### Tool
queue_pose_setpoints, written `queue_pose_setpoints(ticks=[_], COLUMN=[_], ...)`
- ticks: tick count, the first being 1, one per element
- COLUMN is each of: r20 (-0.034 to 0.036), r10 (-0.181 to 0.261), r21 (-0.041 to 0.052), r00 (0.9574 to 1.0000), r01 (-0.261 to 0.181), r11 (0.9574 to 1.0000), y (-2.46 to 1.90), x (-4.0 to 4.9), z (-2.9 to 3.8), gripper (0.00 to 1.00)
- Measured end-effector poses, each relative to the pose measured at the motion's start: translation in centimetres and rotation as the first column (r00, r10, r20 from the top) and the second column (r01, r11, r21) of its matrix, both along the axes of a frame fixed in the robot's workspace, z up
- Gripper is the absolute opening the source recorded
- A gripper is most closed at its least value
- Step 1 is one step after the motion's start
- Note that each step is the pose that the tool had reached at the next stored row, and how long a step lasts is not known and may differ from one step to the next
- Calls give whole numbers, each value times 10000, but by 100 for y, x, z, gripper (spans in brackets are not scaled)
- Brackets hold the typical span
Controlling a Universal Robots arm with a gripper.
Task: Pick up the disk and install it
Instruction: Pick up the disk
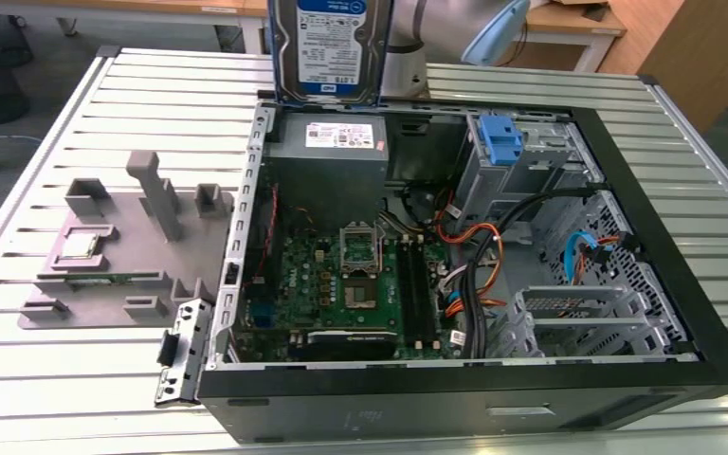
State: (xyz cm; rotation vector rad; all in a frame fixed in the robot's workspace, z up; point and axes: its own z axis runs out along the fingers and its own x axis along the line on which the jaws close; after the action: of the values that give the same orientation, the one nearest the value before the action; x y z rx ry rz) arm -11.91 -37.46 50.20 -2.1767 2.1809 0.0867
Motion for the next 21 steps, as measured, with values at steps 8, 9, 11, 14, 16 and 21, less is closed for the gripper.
queue_pose_setpoints(ticks=[8,9,11,14,16,21], r20=[1,1,1,1,1,1], r10=[0,1,0,0,-1,1], r21=[1,1,1,1,1,1], r00=[10000,10000,10000,10000,10000,10000], r01=[0,-1,0,0,1,-1], r11=[10000,10000,10000,10000,10000,10000], y=[0,0,0,0,0,0], x=[99,118,151,189,209,281], z=[-2,-2,-3,-4,-4,-6], gripper=[35,35,35,35,35,35])
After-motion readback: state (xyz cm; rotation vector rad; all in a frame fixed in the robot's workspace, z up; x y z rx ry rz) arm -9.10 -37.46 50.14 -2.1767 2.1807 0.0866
